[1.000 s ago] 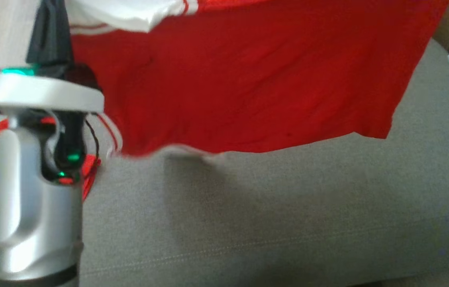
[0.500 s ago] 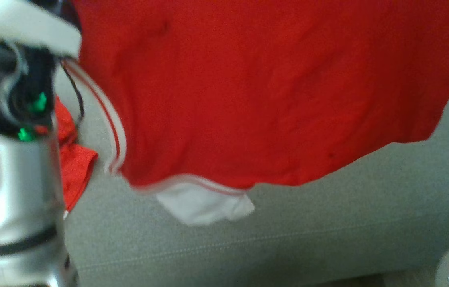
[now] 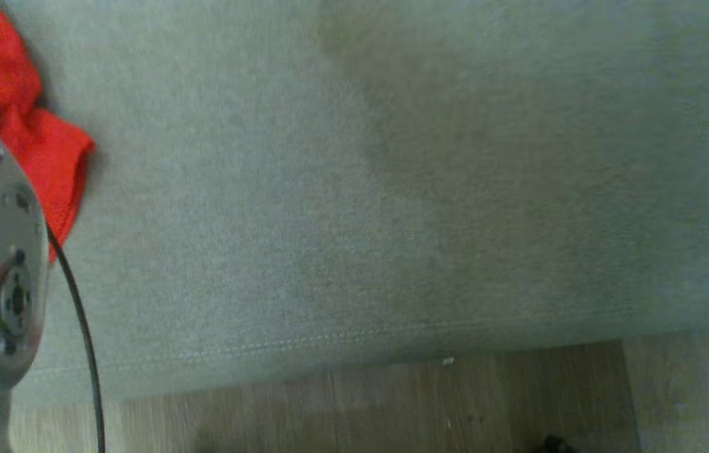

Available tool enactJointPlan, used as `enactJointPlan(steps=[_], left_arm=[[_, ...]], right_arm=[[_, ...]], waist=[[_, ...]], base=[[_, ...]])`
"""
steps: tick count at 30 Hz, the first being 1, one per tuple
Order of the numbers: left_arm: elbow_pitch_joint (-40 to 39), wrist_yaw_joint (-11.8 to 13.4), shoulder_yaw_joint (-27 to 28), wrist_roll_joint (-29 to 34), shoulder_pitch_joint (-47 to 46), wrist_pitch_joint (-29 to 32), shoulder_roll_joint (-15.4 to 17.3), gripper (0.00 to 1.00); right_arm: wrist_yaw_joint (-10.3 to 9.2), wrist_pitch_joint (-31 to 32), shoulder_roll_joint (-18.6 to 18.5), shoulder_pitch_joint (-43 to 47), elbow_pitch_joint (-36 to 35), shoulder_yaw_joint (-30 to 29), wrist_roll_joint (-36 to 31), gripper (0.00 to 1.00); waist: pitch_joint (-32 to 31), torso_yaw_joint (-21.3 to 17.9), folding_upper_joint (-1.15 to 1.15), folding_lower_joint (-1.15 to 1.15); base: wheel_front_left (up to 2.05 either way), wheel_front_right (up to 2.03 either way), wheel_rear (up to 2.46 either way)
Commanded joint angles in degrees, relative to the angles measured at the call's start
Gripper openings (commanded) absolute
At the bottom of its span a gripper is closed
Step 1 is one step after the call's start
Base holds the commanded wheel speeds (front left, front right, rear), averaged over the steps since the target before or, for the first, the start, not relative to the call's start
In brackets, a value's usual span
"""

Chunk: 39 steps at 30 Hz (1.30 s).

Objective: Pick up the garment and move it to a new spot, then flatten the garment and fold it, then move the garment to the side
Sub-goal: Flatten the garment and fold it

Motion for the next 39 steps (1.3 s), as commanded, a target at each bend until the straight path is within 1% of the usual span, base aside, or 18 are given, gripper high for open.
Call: enactJointPlan(steps=[1,3,4,8,9,10,12,14,18,19,20,24,29,33,36,39], left_arm=[[1.53,-0.91,0.77,0.65,-1.90,-3.07,2.56,0.00],[4.91,-2.29,0.53,0.62,-2.75,-6.34,2.19,0.00],[6.54,-3.06,0.38,0.40,-2.67,-7.38,1.99,0.00],[11.30,-6.53,-1.70,0.81,0.33,-9.74,1.88,0.00],[12.09,-7.17,-2.30,0.94,1.73,-10.11,1.87,0.00],[12.09,-7.17,-2.30,0.94,1.73,-10.11,1.87,0.00],[13.24,-8.26,-3.66,1.28,5.07,-10.79,1.92,0.00],[14.02,-9.12,-5.51,2.03,9.03,-11.30,2.29,0.00],[13.43,-10.04,-8.57,3.15,18.86,-12.75,3.82,0.00],[12.93,-10.16,-9.01,3.23,21.63,-13.06,4.43,0.00],[11.57,-10.31,-9.94,3.51,27.29,-13.38,5.84,0.00],[8.12,-10.46,-11.40,3.58,38.36,-12.88,8.33,0.00],[3.62,-10.56,-14.69,4.97,49.56,-10.53,11.63,0.00],[0.32,-10.63,-17.19,5.82,55.98,-8.80,14.11,0.00],[-1.96,-10.67,-18.77,6.24,59.64,-7.55,15.74,0.00],[-4.22,-10.71,-20.67,6.57,62.72,-6.41,17.25,0.00]], right_arm=[[0.19,-4.05,0.89,-2.60,0.59,0.80,1.91,0.00],[0.19,-8.70,0.44,-3.20,3.17,1.66,4.04,0.00],[0.19,-10.06,0.33,-2.82,4.91,1.60,5.29,0.00],[0.19,-12.76,-0.68,1.92,10.55,4.48,8.76,0.00],[0.19,-13.39,-0.82,3.75,11.50,5.02,9.80,0.00],[0.19,-13.39,-0.82,3.75,11.50,5.02,9.80,0.00],[0.19,-14.16,-1.05,7.62,13.04,6.02,12.06,0.00],[0.19,-14.15,-1.25,11.77,14.17,7.32,14.16,0.00],[0.19,-12.91,-1.50,20.84,15.91,9.85,18.26,0.00],[0.19,-12.52,-1.53,23.05,16.42,10.43,19.03,0.00],[0.19,-11.18,-1.58,26.88,17.36,11.70,20.30,0.00],[0.19,-7.38,-2.08,33.23,19.01,13.67,22.26,0.00],[0.19,-3.14,-4.63,38.90,21.43,15.89,21.40,0.00],[0.19,-0.70,-7.22,42.07,22.73,19.58,17.79,0.00],[0.19,1.07,-9.24,43.96,23.07,23.37,14.32,0.00],[0.19,1.63,-11.41,45.39,23.79,25.83,11.02,0.00]], waist=[[7.78,2.72,0.00,-0.02],[8.52,3.25,0.00,-0.02],[8.73,3.49,0.00,-0.02],[8.88,4.10,0.00,-0.02],[8.68,4.28,0.00,-0.02],[8.68,4.28,0.00,-0.02],[7.97,4.63,0.00,-0.02],[6.99,4.82,0.00,-0.02],[3.69,4.67,0.00,-0.02],[2.60,4.53,0.00,-0.02],[0.52,4.25,0.00,-0.02],[-3.65,4.14,0.00,-0.02],[-7.95,4.31,0.00,-0.02],[-10.36,4.23,0.00,-0.02],[-11.72,3.97,0.00,-0.02],[-12.82,3.68,0.00,-0.02]], base=[[0.00,0.00,0.00],[0.00,0.00,0.00],[0.00,0.00,0.00],[0.00,0.00,0.00],[0.00,0.00,0.00],[0.00,0.00,0.00],[0.00,0.00,0.00],[0.00,0.00,0.00],[0.00,0.00,0.00],[0.00,0.00,0.00],[0.00,0.00,0.00],[0.00,0.00,0.00],[0.00,0.00,0.00],[0.00,0.00,0.00],[0.00,0.00,0.00],[0.00,0.00,0.00]])
